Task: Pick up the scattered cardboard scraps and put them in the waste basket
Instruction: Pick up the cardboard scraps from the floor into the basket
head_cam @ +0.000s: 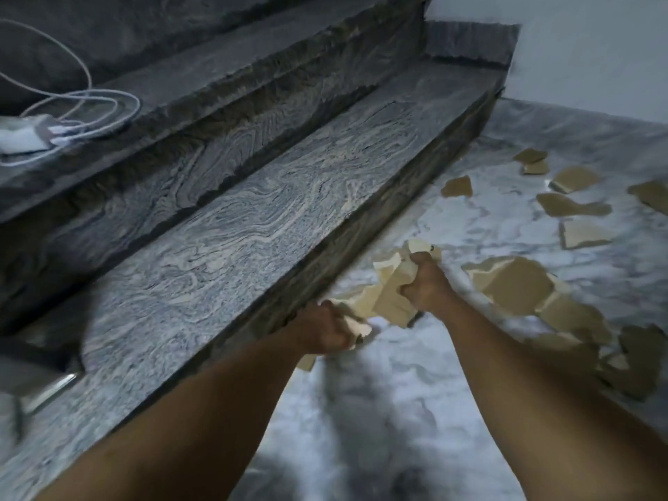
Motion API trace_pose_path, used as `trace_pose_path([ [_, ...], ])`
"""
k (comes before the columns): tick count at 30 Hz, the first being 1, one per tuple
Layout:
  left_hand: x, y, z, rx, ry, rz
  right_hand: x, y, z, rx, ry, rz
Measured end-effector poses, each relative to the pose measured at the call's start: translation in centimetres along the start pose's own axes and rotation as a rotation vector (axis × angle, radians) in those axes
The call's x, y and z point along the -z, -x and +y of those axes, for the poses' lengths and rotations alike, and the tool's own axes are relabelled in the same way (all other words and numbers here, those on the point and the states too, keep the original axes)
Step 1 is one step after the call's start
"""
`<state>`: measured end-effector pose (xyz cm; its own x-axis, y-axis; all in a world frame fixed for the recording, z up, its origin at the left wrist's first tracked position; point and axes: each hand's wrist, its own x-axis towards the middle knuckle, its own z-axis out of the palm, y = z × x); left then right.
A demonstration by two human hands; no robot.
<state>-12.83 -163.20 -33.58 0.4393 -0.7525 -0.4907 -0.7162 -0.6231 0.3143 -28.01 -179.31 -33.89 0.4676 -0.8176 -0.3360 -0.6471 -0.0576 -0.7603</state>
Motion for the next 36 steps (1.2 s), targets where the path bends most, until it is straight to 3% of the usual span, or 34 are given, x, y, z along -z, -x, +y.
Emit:
trace_pose_path([
  [4, -1.4, 0.8, -3.8, 0.131, -0.194, -0.117, 0.4, 1.7, 1.0, 0.008, 0.02, -0.108],
  [11, -1.7, 1.7, -3.8, 0.245, -0.043, 0.057, 1.8, 4.8, 3.0, 0.003, 0.143, -0.049],
  [18, -2.0, 2.6, -4.6, 0.284, 0.041, 0.082, 0.9, 7.2, 4.4, -0.141, 0.148, -0.102],
  [21, -1.8, 2.9, -5.0, 0.222, 0.051, 0.023, 0.2, 8.7, 5.1, -0.183, 0.22, -0.154],
  [23, -1.7, 3.1, -4.3, 0.175, -0.086, 0.034, -0.3, 9.7, 5.9, -0.192, 0.314, -0.144],
  [26, -1.3, 2.2, -2.4, -0.016, -0.307, 0.126, -1.2, 11.0, 6.7, -0.189, 0.348, -0.062],
  [30, -0.5, 0.3, 1.3, -0.215, -0.312, 0.155, -2.4, 11.8, 7.1, -0.201, 0.325, -0.012],
  [36, -0.2, -3.3, 3.5, -0.123, -0.102, -0.062, -3.1, 11.4, 7.8, -0.182, 0.318, 0.014],
])
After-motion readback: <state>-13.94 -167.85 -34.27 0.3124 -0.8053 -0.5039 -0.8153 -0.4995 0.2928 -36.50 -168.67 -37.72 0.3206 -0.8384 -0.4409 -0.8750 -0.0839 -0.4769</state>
